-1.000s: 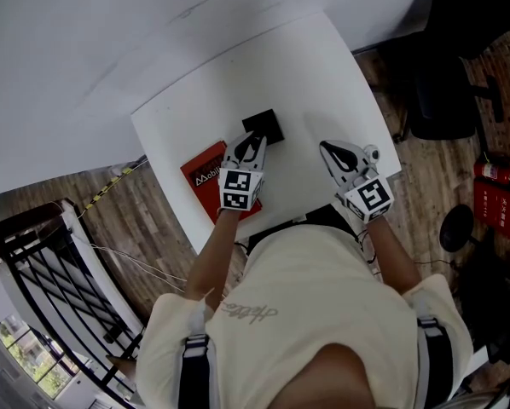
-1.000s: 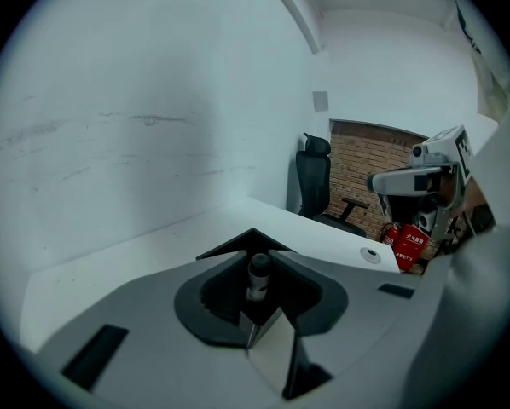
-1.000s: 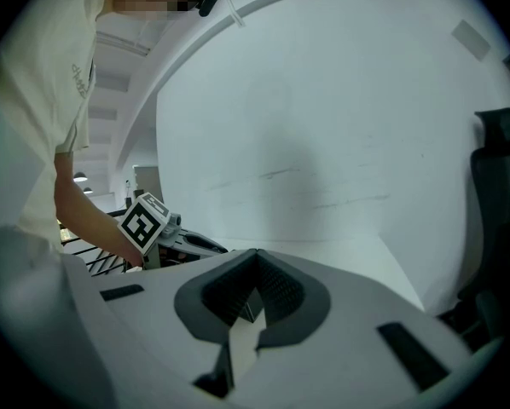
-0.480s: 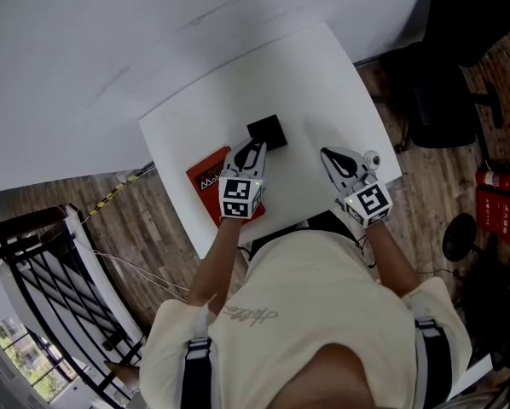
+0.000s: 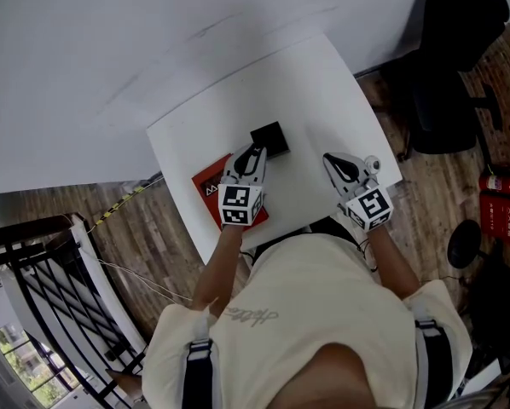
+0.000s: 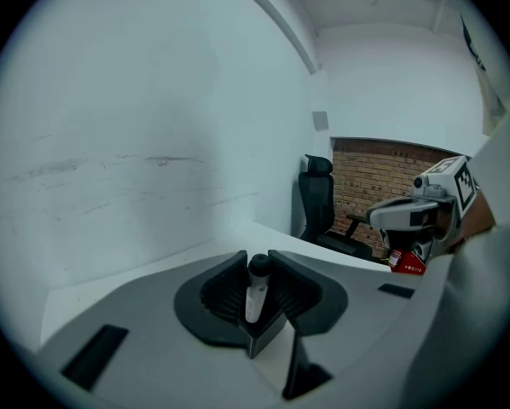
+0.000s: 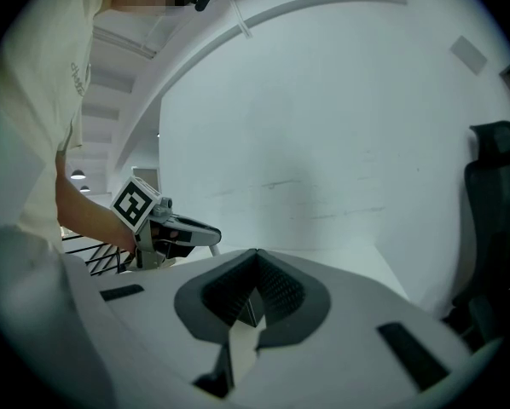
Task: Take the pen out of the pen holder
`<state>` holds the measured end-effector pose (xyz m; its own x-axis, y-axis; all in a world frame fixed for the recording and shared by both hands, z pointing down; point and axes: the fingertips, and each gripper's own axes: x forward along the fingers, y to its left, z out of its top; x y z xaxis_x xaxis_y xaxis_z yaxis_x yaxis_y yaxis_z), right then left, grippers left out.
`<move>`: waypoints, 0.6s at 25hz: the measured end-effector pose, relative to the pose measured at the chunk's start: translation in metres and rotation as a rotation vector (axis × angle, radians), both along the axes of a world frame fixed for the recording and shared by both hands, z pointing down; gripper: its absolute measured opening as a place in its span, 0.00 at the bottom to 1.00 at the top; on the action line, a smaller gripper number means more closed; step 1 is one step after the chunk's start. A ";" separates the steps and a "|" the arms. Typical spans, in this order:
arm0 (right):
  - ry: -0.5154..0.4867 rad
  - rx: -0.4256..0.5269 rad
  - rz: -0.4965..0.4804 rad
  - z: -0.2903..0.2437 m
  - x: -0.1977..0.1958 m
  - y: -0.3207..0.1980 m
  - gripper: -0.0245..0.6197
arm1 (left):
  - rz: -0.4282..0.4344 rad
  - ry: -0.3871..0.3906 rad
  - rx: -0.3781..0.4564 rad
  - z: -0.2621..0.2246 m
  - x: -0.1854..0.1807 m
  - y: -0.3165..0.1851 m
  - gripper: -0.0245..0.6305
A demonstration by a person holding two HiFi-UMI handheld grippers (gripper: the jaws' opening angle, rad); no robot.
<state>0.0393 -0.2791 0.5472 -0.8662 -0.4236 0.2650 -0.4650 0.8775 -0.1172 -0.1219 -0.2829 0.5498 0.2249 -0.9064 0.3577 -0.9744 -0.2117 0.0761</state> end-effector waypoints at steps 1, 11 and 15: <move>-0.003 0.005 0.000 -0.001 0.000 0.000 0.05 | 0.001 0.001 0.006 -0.004 0.000 0.001 0.17; -0.020 0.046 -0.003 -0.016 -0.004 -0.005 0.05 | -0.001 0.010 0.050 -0.030 -0.002 0.005 0.17; -0.032 0.071 -0.020 -0.024 -0.011 -0.008 0.05 | -0.003 0.000 0.068 -0.041 -0.004 0.009 0.17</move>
<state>0.0284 -0.2870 0.5235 -0.8824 -0.4226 0.2068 -0.4440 0.8934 -0.0689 -0.1258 -0.2742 0.5086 0.2220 -0.9294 0.2948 -0.9750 -0.2134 0.0615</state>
